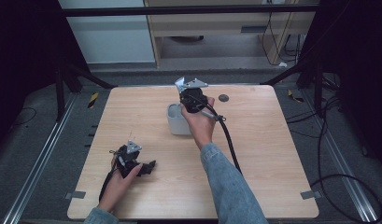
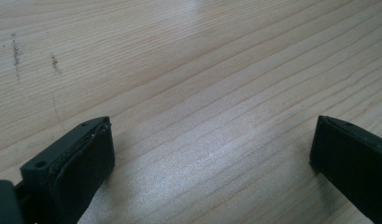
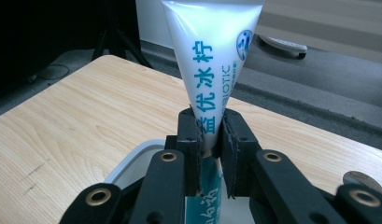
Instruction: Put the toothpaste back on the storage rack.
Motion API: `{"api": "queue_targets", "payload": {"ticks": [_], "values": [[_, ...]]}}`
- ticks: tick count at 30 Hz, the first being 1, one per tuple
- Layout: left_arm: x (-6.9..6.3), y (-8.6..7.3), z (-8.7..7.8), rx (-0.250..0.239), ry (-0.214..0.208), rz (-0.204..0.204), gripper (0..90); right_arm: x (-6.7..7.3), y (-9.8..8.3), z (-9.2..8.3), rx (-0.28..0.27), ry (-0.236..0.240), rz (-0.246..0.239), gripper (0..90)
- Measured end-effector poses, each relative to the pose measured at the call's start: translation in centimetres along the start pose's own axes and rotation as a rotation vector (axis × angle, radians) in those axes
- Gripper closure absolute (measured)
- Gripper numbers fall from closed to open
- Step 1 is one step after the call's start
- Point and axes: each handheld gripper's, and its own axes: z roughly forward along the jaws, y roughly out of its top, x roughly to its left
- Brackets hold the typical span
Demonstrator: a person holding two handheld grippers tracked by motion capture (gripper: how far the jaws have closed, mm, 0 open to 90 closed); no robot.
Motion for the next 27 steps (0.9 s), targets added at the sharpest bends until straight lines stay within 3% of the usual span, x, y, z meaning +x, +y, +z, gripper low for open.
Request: {"api": "queue_targets", "payload": {"ticks": [27], "values": [[0.0,0.0,0.0,0.0,-0.001,-0.003,0.0,0.0,-1.5,0.4,0.042,0.004,-0.012,79.0]]}}
